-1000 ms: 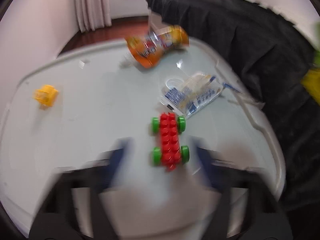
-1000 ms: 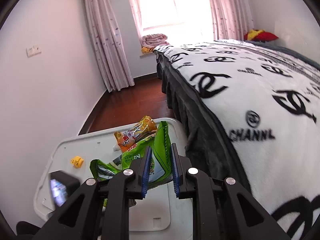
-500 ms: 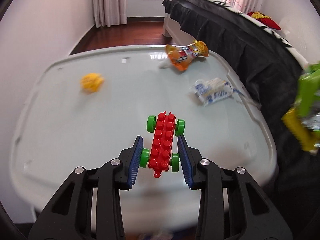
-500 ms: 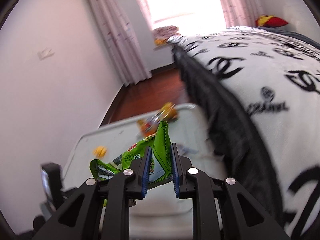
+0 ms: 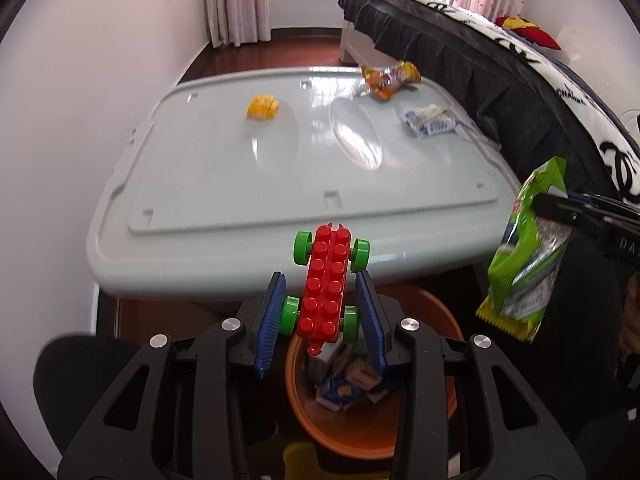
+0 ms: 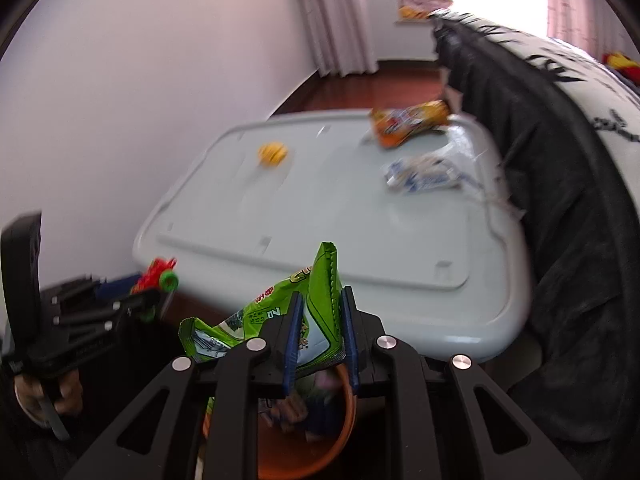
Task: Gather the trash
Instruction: 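Carry the wrapper and block car down to the orange bin and open both grippers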
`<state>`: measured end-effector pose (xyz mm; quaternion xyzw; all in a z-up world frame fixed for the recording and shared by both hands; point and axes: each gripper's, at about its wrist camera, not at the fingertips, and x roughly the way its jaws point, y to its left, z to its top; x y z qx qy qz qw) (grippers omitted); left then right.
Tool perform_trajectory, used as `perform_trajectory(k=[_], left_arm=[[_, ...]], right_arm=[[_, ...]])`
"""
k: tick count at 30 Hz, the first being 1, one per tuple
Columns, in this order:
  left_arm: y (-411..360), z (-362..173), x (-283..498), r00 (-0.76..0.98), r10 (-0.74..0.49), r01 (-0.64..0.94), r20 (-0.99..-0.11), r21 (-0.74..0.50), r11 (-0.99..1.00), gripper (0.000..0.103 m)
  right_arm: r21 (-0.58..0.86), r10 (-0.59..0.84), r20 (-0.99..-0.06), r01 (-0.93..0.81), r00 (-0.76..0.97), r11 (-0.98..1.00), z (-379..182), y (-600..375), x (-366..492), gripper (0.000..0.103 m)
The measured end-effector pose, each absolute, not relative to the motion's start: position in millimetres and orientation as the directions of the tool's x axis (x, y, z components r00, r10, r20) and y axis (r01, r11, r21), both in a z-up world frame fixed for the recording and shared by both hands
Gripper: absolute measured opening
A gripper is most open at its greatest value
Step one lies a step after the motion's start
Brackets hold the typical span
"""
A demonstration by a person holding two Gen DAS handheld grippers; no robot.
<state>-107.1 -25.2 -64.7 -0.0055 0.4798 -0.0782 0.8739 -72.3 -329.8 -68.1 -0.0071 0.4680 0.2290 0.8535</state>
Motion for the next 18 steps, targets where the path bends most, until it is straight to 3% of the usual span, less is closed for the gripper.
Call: perform_trajectory(k=[18], left_arm=[[-30.9,-140.4,-135.7,0.294,-0.177,0.135,-0.939,-0.142,0.981,0.036]], right_arm=[[0.148,0.320,-0.921,-0.561,0.222,0.814,-127.6,-284.1,-115.8,0.020]])
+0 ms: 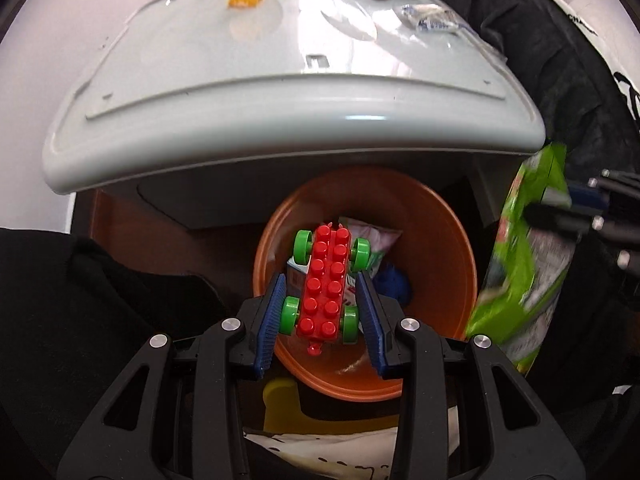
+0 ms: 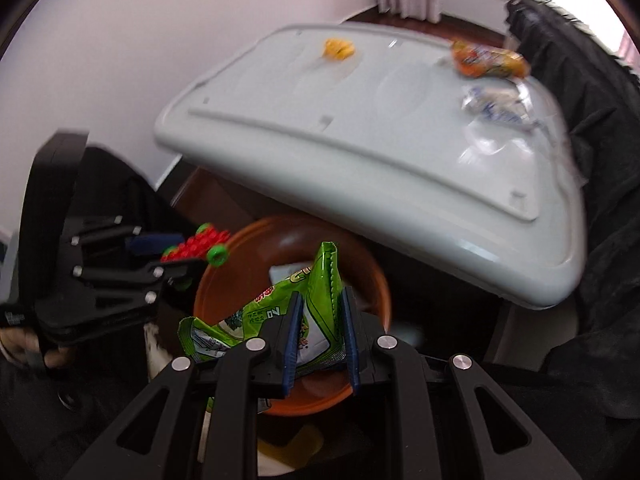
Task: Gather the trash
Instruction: 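Carry the wrapper and block car down to the orange bin and open both grippers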
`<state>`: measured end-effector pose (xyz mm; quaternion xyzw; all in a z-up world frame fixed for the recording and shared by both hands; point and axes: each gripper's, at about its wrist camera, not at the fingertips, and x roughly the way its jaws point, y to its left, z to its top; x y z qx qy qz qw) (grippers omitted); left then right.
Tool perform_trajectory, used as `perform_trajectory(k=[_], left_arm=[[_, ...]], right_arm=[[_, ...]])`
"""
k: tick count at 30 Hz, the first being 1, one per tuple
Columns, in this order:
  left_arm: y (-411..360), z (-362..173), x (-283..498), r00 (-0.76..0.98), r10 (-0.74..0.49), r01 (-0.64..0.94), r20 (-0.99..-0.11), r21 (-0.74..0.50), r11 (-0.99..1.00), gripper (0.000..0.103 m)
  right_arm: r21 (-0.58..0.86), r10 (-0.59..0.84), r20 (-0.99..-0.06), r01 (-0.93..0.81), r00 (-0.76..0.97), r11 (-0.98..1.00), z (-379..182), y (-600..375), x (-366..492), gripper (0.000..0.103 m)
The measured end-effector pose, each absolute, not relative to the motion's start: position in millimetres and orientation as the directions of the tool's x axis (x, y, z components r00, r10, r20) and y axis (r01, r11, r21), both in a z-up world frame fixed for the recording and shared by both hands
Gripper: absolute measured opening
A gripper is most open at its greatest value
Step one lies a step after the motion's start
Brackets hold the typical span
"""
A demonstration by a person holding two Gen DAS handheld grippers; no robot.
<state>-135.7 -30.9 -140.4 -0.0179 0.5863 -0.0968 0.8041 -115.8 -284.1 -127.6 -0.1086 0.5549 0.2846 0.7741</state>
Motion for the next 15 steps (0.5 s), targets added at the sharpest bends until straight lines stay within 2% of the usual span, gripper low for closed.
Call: perform_trajectory(k=[15], left_arm=[[-34.0,-145.8,-130.5,0.262,-0.171,0.129,-0.950,-0.142,0.982,0.036]], right_arm=[[0.184,0.336,-0.925,-0.561,0.180,0.807,-142.6,-275.6,-114.7,0.023]])
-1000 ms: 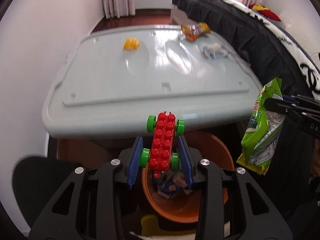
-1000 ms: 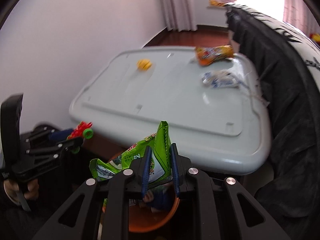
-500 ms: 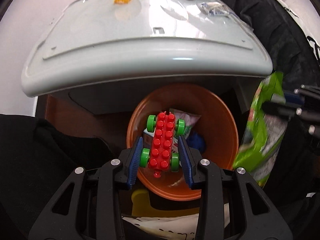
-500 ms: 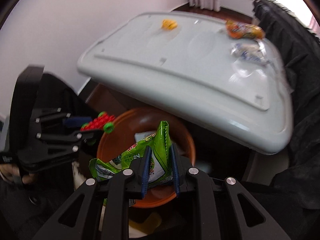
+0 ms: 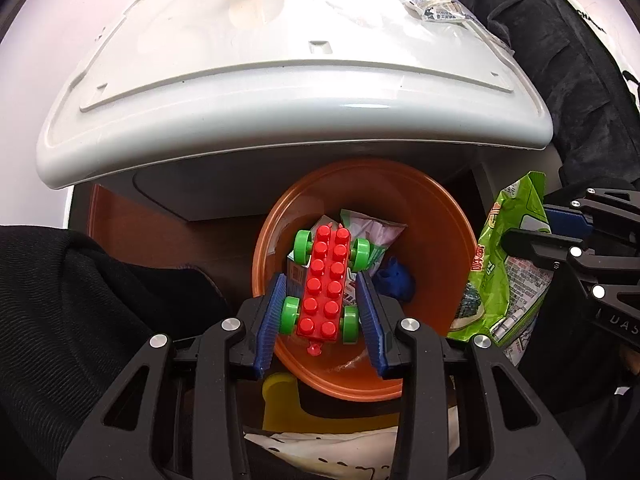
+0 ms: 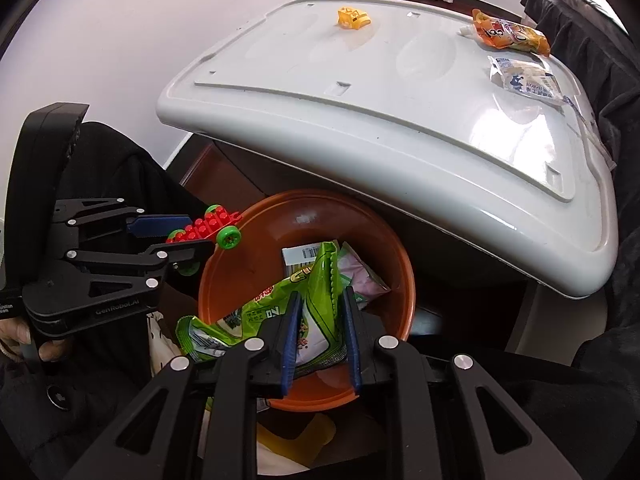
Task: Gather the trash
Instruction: 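Carry the wrapper and block car down to the orange bin and open both grippers, then grasp the clear plastic packet with the right gripper while the left grasps the white bottle cap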
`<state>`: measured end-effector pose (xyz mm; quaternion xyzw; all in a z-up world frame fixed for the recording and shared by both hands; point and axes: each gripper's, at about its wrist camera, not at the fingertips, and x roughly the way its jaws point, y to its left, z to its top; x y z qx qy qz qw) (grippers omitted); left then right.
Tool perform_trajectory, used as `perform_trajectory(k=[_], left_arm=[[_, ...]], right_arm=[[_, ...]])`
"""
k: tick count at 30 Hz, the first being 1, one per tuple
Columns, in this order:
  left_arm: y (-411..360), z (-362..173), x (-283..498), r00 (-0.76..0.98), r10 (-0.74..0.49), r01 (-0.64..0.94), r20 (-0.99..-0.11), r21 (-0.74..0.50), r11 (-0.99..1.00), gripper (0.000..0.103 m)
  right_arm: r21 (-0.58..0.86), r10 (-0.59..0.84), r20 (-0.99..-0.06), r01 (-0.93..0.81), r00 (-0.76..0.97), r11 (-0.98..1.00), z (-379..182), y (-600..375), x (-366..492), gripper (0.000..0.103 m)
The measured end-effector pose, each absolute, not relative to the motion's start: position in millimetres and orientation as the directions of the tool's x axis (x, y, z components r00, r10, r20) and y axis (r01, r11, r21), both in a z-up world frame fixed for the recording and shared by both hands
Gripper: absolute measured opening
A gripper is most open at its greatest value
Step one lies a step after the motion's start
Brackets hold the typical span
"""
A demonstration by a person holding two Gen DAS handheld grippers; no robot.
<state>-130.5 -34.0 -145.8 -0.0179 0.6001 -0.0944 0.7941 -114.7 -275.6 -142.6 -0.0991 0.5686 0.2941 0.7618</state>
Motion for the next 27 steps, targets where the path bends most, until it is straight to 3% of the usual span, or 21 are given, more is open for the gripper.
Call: perform_trajectory(k=[1,2,3,4,5,15,27], left_arm=[[-34.1,-146.5,-129.9,0.257,-0.165,0.125,-0.952,-0.136,0.983,0.038],[-33.8,-147.7,-129.0,0.251,-0.153,0.119,-0.956,-0.127,0.985,0.043],[-33.3,-148.8,-128.4,0.243,-0.147,0.113,-0.959,-0.122,0.986,0.073],[-31.1,-148.8,-128.2,0.244,-0.137,0.095,-0.960,-0.117,0.989,0.087],[-28.0,-146.3,-128.6,0.258,-0.140,0.081,-0.956,-0.123,0.989,0.092],[-14.1,-119.7,-121.5,0.352,-0.211,0.075,-0.912,-0.197,0.978,0.092],[-22.7,-98.2,-72.8,0.546,-0.107,0.092,-0.831,-0.068,0.993,0.092]], right_arm=[[0.176,0.331,-0.925,-0.563,0.187,0.808,-142.5,-276.2,-115.0,0.031],[0.166,0.327,-0.924,-0.565,0.197,0.808,-142.0,-276.4,-115.8,0.054],[0.162,0.330,-0.921,-0.564,0.209,0.809,-140.7,-276.9,-116.0,0.064],[0.168,0.340,-0.915,-0.560,0.217,0.811,-138.0,-279.2,-116.0,0.068],[0.177,0.346,-0.913,-0.558,0.215,0.811,-136.9,-280.3,-115.3,0.068],[0.194,0.357,-0.874,-0.437,0.329,0.878,-100.1,-326.3,-74.5,0.067],[0.292,0.295,-0.828,-0.083,0.476,0.953,-102.9,-355.4,80.7,0.069]])
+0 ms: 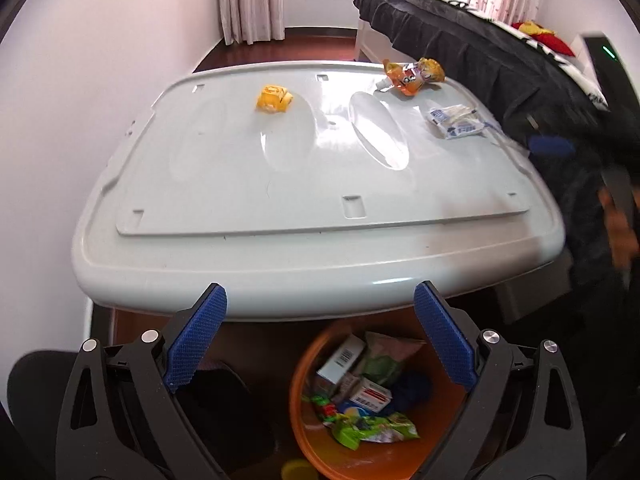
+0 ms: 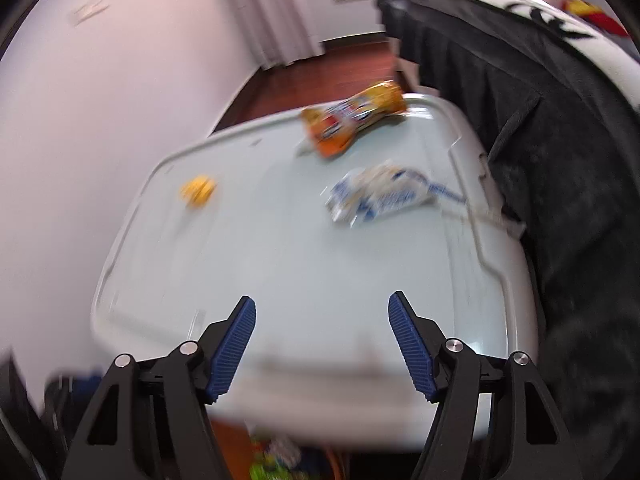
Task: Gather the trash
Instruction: 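Grasp the clear plastic packet with the right gripper while the left grasps the white bottle cap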
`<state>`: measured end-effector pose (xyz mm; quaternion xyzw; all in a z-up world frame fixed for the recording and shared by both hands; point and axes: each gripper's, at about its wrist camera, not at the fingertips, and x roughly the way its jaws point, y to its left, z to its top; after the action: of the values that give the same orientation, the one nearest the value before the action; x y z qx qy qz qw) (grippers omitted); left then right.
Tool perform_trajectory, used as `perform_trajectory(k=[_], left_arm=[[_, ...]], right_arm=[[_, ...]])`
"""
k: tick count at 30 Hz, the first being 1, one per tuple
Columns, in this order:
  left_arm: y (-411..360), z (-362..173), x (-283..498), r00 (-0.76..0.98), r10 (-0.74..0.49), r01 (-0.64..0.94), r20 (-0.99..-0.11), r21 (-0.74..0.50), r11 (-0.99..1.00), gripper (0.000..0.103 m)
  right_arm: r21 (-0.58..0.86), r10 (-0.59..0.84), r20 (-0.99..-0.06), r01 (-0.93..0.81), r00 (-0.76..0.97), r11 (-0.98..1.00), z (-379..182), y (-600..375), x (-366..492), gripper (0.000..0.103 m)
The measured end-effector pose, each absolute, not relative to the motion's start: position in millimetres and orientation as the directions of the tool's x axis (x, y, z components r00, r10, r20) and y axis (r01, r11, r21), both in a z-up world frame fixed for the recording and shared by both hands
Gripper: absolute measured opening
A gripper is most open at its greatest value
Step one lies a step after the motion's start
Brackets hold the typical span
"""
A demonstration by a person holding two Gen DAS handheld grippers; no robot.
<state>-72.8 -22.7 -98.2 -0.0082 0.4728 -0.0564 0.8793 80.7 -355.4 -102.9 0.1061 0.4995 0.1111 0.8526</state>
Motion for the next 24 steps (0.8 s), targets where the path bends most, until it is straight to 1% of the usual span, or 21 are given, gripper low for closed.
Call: perform_trajectory(k=[3,6,7,8,13,14,15,16,17,18,19,20,22,24], left_arm=[[-27.5,-105.6,-69.5,0.537,-0.112,0.117,-0.836,-0.058,0.991,0.092],[-32.8,-109.9,-68.2,0.542,-0.095,0.144,-0.835,-0.019,0.989,0.092],[-34.8,-109.8,-67.6,0.549,-0.095,0.155,-0.831,-0.011,0.988,0.092],[-36.7,-109.0,-67.3,0.554,-0.098,0.165,-0.826,-0.006,0.986,0.092],[-45.2,-107.7,-68.4,0.573,-0.117,0.216,-0.811,0.012,0.976,0.092],[-46.9,-108.0,-68.7,0.575,-0.119,0.226,-0.810,0.017,0.974,0.092],[-48.1,-108.2,-68.8,0.575,-0.119,0.230,-0.809,0.021,0.973,0.092],[-49.2,-108.8,-69.0,0.575,-0.119,0.236,-0.809,0.024,0.972,0.092],[-49.9,-109.5,-69.1,0.573,-0.123,0.241,-0.810,0.023,0.970,0.092],[-50.6,-110.1,-69.3,0.571,-0.122,0.242,-0.812,0.024,0.970,0.092],[-50.9,-111.0,-69.2,0.566,-0.123,0.244,-0.815,0.024,0.970,0.092],[-51.4,-111.1,-69.3,0.564,-0.123,0.245,-0.816,0.023,0.969,0.092],[-50.6,-111.5,-69.8,0.565,-0.119,0.241,-0.816,0.025,0.970,0.092],[-48.9,-110.4,-70.9,0.567,-0.119,0.234,-0.815,0.021,0.972,0.092]], right_arm=[[0.347,0.292,-0.832,0.032,0.472,0.937,-122.2,-362.6,125.5,0.070],[0.377,0.284,-0.836,0.115,0.470,0.919,-136.0,-368.8,154.7,0.071],[0.388,0.277,-0.838,0.156,0.471,0.908,-140.8,-372.0,167.6,0.074],[0.392,0.269,-0.839,0.183,0.472,0.902,-143.5,-373.6,175.0,0.077],[0.386,0.227,-0.864,0.302,0.449,0.872,-162.4,-381.0,207.5,0.077],[0.372,0.217,-0.874,0.312,0.436,0.874,-167.3,-379.6,213.2,0.073],[0.357,0.199,-0.873,0.308,0.444,0.882,-167.2,-377.8,215.2,0.072],[0.320,0.163,-0.877,0.298,0.451,0.899,-166.4,-372.6,218.4,0.065],[0.283,0.136,-0.886,0.284,0.443,0.916,-167.1,-366.5,222.1,0.049],[0.274,0.134,-0.887,0.271,0.442,0.923,-167.5,-362.9,223.6,0.033],[0.298,0.168,-0.887,0.254,0.431,0.920,-170.9,-358.5,224.7,0.014],[0.307,0.188,-0.890,0.244,0.415,0.920,-174.6,-353.3,224.3,0.008],[0.309,0.204,-0.886,0.203,0.417,0.929,-176.6,-342.2,217.9,0.008],[0.354,0.266,-0.872,0.155,0.411,0.922,-179.5,-331.3,209.3,0.007]])
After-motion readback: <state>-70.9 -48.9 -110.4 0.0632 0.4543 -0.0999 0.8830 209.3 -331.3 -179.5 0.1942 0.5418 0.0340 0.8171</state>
